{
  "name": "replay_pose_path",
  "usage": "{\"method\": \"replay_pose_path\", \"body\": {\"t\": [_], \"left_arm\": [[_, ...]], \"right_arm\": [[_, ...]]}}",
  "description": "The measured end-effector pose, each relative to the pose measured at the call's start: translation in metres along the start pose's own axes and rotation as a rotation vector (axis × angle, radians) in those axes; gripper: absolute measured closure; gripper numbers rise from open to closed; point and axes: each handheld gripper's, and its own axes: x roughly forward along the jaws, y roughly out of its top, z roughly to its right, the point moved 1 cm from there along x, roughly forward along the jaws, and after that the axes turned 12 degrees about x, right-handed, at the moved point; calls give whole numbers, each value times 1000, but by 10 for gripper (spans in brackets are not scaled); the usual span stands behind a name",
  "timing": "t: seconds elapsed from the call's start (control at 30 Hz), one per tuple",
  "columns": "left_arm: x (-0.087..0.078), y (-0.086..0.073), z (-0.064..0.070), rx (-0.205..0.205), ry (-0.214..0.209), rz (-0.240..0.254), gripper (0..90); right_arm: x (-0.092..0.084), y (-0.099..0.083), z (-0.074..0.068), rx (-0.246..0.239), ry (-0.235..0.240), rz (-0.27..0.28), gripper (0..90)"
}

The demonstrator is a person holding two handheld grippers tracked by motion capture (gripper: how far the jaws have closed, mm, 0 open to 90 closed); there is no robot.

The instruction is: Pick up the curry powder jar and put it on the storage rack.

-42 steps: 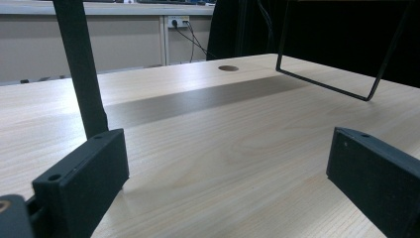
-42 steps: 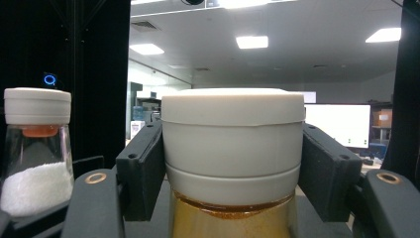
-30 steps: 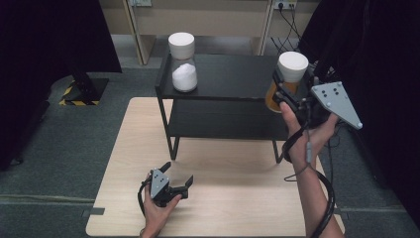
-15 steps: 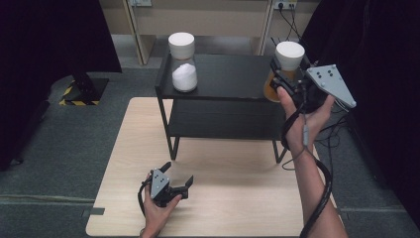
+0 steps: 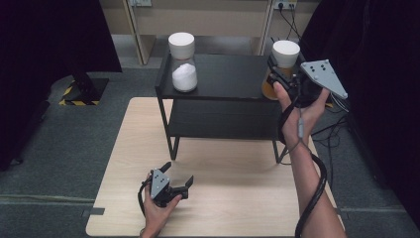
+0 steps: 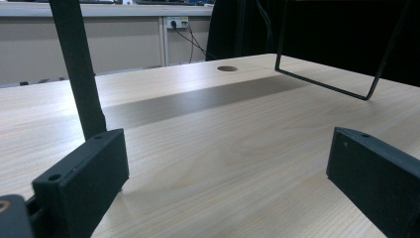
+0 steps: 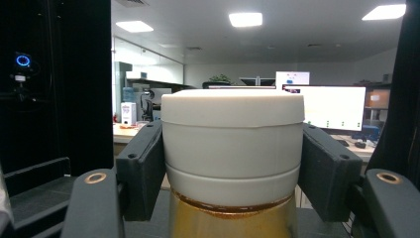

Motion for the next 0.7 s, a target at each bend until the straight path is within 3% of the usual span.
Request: {"method": "replay_pose_path", "body": {"t": [0.33,0.7], "left_arm": [[0,0,0,3,1,-2,18],[0,0,0,1,0,1,17]], "right_arm": [[0,-3,3,-14,-1,9,331],[3,-6,1,-32,-7,-9,228]]}}
